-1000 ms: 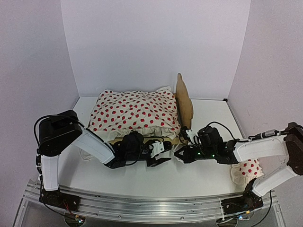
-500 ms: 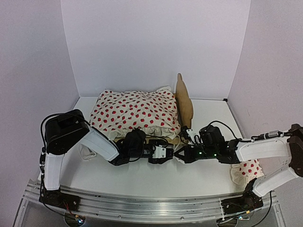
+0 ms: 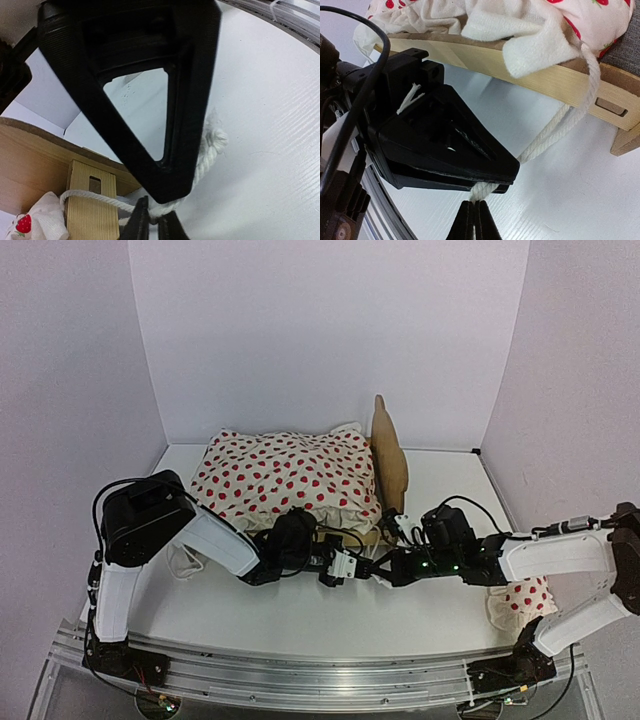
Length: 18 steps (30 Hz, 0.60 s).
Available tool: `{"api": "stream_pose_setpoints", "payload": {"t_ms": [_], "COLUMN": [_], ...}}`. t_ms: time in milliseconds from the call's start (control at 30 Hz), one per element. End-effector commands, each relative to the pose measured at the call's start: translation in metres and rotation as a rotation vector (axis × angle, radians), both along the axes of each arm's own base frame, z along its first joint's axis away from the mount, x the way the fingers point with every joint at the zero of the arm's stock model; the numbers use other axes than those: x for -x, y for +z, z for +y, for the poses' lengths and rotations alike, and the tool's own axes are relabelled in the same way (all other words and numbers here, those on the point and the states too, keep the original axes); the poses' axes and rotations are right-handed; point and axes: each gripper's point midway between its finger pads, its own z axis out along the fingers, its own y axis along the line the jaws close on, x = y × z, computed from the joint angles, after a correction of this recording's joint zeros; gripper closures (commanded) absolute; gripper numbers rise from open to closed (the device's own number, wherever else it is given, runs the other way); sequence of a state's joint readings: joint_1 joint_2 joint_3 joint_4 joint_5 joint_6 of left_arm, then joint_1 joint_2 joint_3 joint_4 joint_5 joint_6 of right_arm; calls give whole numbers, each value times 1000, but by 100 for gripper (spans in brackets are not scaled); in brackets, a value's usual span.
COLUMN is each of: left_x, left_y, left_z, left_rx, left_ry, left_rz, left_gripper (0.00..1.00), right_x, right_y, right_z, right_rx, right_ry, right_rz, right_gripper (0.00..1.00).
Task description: Set up the pet bed
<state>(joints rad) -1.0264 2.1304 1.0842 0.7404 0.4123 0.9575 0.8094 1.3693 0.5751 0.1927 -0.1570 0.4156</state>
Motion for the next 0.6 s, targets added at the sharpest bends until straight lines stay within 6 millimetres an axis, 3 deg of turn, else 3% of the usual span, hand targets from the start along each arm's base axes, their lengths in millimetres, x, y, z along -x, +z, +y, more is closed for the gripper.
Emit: {"api": "stream_pose_setpoints", "payload": {"t_ms": [0,133,267,567], "left_x": [-6,-8,-6,-24], "left_y": [16,24,27,44], "left_z": [-3,7,13,14], "left_rx": [41,71,92,160], "left_ry": [16,62,74,159], "left_rz": [-14,-6,-13,97], "left_gripper": [100,100,100,100], "right_x": [-4,-7,-6,-9], "right_y": [7,-1,-6,-11], "right_z": [-11,-35,-46,-25], "right_rx": [31,118,147,124], "right_ry": [-38,-107,-127,-27], "right_rz": [-13,-28,-32,-52], "right_gripper": [98,87,81,73]}}
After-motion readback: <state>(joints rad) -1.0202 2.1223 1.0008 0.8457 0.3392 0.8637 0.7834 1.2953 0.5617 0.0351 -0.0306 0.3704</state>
